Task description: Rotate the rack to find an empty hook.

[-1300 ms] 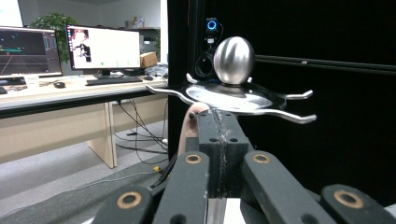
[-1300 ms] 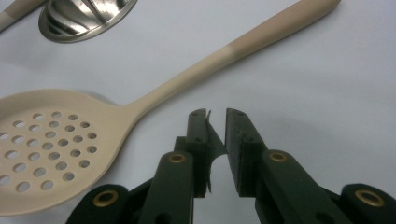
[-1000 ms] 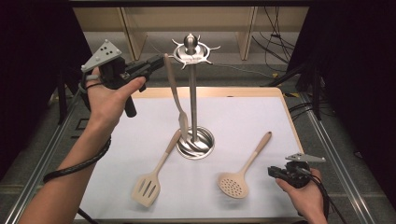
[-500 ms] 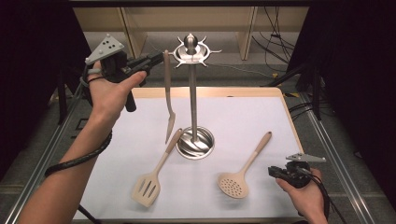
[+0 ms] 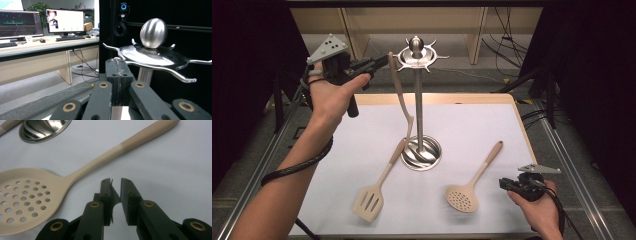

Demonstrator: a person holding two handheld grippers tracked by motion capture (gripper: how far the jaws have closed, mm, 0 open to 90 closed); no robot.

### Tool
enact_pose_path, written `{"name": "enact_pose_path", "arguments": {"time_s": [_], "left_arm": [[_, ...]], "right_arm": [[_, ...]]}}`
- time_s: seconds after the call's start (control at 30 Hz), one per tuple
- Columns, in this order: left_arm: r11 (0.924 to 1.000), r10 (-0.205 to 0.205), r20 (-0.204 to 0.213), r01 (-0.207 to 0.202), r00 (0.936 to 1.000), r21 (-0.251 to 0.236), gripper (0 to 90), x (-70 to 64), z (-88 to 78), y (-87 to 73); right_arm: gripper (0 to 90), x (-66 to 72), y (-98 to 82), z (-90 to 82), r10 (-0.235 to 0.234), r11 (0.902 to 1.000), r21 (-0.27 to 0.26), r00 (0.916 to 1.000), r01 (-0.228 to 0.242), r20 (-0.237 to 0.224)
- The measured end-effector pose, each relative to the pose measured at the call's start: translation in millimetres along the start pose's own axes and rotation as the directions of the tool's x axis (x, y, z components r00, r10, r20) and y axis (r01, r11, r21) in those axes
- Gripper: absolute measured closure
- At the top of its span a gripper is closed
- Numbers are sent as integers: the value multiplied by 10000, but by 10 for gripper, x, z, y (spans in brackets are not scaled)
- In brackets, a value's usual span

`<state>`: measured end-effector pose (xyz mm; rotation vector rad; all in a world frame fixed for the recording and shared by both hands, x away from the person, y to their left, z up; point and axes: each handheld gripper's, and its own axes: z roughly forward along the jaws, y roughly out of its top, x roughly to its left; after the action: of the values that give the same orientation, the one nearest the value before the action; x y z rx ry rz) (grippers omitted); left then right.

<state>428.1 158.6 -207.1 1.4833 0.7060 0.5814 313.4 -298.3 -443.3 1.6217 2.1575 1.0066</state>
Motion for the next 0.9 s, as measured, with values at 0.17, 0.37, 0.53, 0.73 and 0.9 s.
{"name": "enact_pose_path", "arguments": {"time_s": [0.17,0.37,0.53,0.73,0.9], "left_arm": [[9997,249,-175,-249,9995,-29,808,3,-99,-71],[9976,333,-432,-305,9985,620,616,70,-339,-322],[9876,653,-591,-560,9961,1466,530,159,-481,-604],[9609,890,-540,-714,9946,2675,475,176,-589,-968],[9373,991,-378,-805,9944,3392,467,130,-656,-1223]], "right_arm": [[773,1,-5,8,100,9999,-25,9999,-100,-127],[738,-38,-4,15,-249,9997,-56,9996,248,-121],[721,-35,-2,22,-269,9996,-23,9994,269,-197],[706,-23,-14,15,-146,9999,22,9998,147,-161],[699,15,-25,-7,419,9984,378,9990,-413,-167]]}}
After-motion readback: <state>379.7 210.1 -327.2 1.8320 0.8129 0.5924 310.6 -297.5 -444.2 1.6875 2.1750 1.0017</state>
